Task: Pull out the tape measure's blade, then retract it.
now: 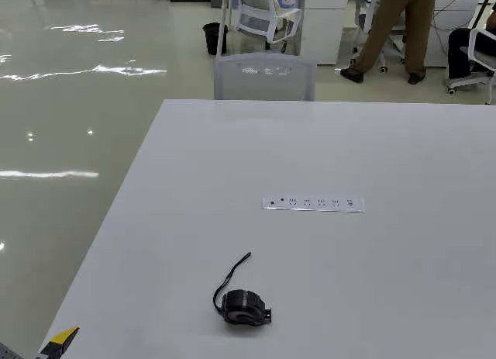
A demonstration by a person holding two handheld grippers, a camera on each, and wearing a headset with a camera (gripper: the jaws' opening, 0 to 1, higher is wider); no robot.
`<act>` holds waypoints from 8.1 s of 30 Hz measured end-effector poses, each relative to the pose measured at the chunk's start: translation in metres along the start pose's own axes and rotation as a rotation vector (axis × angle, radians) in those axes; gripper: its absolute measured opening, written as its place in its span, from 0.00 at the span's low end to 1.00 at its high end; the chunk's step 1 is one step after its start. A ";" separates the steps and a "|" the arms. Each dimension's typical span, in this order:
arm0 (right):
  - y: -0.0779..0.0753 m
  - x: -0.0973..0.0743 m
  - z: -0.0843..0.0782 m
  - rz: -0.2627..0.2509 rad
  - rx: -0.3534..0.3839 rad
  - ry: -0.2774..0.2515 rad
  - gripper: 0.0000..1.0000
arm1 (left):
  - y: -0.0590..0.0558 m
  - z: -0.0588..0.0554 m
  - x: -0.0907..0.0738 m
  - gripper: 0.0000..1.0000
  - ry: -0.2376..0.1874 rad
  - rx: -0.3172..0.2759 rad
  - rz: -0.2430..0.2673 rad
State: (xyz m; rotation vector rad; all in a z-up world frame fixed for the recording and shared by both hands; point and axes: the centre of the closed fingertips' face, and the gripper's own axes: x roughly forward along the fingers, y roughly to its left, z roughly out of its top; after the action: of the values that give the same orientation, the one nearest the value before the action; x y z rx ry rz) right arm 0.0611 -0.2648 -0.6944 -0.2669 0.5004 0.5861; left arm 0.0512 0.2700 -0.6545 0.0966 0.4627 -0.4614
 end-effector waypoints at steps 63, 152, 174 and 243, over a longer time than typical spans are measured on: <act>0.099 0.177 0.113 0.424 -0.329 0.034 0.82 | -0.074 0.038 0.191 0.78 0.333 0.627 -0.581; 0.184 0.300 0.067 0.741 -0.685 0.450 0.12 | -0.105 -0.017 0.258 0.32 0.491 0.733 -0.693; 0.159 0.287 0.059 0.718 -0.673 0.477 0.11 | -0.104 -0.021 0.262 0.32 0.503 0.721 -0.682; 0.099 0.257 0.032 0.694 -0.713 0.548 0.11 | -0.106 -0.020 0.262 0.33 0.514 0.717 -0.653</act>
State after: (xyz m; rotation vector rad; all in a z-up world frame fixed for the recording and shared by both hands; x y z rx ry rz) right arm 0.1997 -0.0545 -0.8111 -0.9691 0.9139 1.3840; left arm 0.2030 0.0723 -0.7890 0.7854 0.8182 -1.2481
